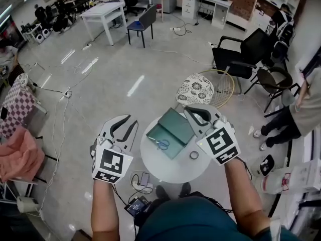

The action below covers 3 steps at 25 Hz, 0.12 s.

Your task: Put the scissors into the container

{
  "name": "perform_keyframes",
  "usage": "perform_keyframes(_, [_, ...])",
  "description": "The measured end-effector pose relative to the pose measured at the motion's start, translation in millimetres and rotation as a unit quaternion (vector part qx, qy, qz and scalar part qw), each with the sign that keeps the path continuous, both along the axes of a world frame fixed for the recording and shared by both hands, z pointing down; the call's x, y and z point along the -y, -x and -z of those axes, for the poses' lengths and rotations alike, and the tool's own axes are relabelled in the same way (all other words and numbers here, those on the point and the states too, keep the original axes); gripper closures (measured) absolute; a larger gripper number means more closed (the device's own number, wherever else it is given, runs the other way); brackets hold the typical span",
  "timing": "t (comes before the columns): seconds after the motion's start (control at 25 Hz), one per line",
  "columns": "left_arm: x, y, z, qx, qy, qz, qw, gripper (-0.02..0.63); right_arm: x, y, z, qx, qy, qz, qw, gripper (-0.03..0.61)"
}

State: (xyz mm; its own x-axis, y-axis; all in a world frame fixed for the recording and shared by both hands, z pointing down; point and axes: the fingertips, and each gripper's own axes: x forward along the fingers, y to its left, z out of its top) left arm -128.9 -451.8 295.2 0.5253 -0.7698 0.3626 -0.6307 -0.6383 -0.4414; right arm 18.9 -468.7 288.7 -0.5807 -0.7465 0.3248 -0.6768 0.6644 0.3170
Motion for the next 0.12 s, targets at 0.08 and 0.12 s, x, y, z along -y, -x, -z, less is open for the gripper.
perform_keyframes(0.08, [-7.7, 0.0, 4.1, 0.002, -0.002, 0.001, 1.0000, 0.511, -5.2, -2.2, 3.8, 0.001, -0.001, -0.001, 1.000, 0.541])
perform_keyframes(0.12, [-11.5, 0.2, 6.0, 0.002, -0.002, 0.001, 1.0000, 0.511, -7.9, -3.2, 5.8, 0.001, -0.002, -0.001, 1.000, 0.541])
